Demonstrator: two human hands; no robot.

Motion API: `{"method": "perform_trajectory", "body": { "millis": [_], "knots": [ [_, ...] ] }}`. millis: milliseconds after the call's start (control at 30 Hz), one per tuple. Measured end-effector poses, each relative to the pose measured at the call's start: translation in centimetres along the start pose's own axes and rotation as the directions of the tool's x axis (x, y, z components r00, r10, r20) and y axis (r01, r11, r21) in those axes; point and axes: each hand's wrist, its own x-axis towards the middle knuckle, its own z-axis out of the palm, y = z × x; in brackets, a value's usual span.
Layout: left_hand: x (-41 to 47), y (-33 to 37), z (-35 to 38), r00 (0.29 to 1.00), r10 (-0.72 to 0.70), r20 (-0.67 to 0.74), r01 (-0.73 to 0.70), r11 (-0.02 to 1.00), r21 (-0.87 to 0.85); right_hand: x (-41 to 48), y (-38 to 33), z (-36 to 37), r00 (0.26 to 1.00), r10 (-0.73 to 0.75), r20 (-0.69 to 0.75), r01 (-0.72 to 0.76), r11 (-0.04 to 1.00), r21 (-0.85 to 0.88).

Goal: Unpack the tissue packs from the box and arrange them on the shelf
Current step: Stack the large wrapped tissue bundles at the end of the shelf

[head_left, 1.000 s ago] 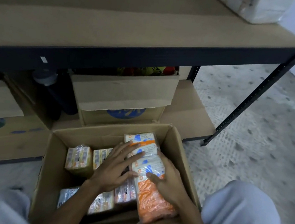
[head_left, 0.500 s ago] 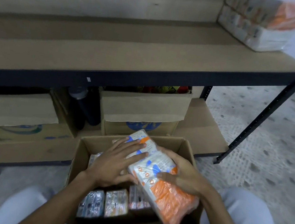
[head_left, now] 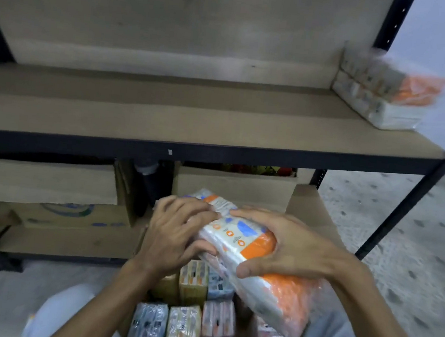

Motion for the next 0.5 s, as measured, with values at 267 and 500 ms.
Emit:
{"method": "perform_trajectory", "body": {
  "millis": [267, 500],
  "knots": [
    [4.7, -0.5, -4.6, 0.982, 0.124, -0.145, -0.094, 0.976, 0.197, -1.0, -4.6, -4.3, 0.996, -0.084, -0.026, 0.078, 0.981, -0.177],
    [9.7, -3.4, -6.4, 0.98, 0.116, -0.159, -0.072, 0.963, 0.259, 1.6, -6.0, -7.6, 0.93, -0.22, -0.295, 0.153, 0.96, -0.234]
  ]
}}
